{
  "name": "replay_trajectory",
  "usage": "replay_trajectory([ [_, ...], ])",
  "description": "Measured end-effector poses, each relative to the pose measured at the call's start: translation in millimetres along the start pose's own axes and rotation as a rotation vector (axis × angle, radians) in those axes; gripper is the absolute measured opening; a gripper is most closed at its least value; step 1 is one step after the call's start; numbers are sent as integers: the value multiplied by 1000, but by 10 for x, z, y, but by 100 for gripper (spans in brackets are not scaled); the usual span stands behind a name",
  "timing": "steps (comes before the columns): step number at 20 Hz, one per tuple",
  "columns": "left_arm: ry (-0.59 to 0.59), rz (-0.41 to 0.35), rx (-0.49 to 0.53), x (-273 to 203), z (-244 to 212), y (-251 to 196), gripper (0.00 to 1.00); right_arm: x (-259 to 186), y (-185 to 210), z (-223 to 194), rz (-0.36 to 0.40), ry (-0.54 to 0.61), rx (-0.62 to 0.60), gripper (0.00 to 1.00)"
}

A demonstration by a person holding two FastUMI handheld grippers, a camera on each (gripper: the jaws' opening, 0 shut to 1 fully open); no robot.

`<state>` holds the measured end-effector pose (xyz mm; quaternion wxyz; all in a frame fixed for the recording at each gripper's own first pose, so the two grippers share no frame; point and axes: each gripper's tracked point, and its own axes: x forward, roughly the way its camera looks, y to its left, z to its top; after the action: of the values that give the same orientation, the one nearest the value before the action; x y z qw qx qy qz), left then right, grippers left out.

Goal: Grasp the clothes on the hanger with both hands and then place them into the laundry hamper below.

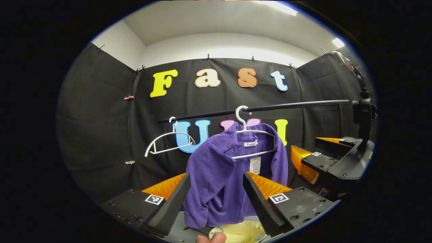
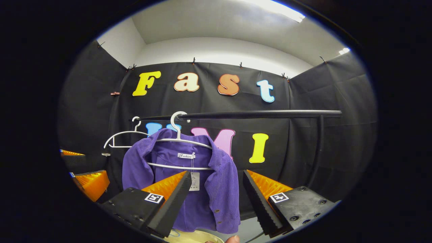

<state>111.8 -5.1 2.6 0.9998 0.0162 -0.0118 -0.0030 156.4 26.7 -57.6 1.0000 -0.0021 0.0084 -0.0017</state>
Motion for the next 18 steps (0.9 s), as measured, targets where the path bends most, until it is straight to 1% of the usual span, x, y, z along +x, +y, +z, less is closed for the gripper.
replay_trajectory([
  [5, -18, 35, 2, 652, -26, -84, 97, 375, -22, -167, 42, 4, -5, 98],
  [9, -12, 103, 8, 1097, -122, -39, 98, 664, 3, -312, 62, 11, 8, 98],
  [15, -21, 160, 56, 1491, -224, 0, 97, 1021, 136, -578, 79, 33, 32, 98],
  [17, -27, 146, 49, 1529, -196, -66, 96, 1091, 143, -627, 82, 38, 36, 98],
  [18, -31, 117, 32, 1520, -178, -166, 95, 1111, 151, -627, 84, 40, 37, 98],
])
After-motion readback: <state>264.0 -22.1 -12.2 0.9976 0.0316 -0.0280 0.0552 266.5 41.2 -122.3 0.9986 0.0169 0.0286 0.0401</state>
